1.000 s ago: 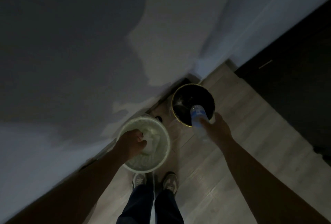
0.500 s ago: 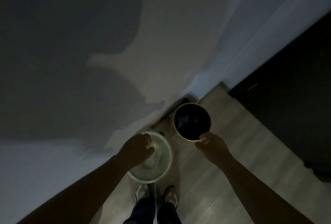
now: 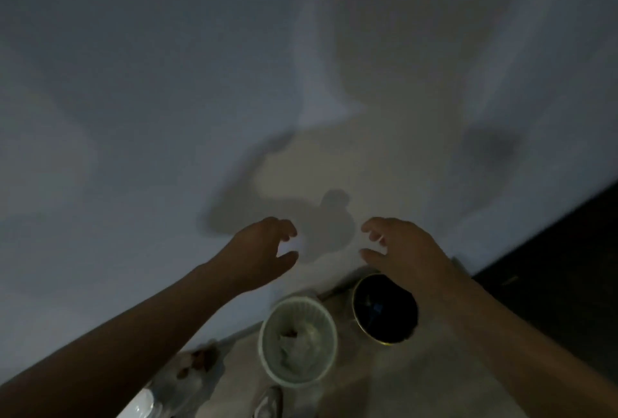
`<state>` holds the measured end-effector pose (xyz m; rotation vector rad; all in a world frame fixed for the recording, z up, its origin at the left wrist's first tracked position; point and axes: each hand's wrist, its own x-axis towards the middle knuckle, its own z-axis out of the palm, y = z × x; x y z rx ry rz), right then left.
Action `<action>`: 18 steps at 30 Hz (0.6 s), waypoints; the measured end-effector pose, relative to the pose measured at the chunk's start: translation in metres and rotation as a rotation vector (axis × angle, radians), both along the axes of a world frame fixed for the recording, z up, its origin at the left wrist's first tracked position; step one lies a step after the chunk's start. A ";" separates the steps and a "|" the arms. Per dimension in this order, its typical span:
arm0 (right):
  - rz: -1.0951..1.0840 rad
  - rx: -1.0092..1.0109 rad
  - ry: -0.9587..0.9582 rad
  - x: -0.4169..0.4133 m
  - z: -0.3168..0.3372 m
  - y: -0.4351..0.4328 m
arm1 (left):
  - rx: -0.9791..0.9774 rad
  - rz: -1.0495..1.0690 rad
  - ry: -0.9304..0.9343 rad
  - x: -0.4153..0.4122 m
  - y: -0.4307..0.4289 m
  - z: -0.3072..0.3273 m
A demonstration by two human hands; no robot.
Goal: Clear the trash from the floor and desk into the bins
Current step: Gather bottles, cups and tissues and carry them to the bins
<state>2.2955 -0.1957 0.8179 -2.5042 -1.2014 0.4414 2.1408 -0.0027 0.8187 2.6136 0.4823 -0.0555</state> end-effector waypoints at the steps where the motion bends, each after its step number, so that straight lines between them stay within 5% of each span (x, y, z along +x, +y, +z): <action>1: 0.055 0.026 -0.024 -0.004 0.011 0.006 | 0.020 0.029 -0.007 -0.012 -0.003 0.012; 11: 0.569 0.194 -0.227 -0.108 0.142 0.105 | 0.347 0.418 -0.138 -0.172 0.013 0.141; 18: 0.882 0.438 -0.279 -0.262 0.231 0.174 | 0.519 0.781 -0.163 -0.351 0.001 0.216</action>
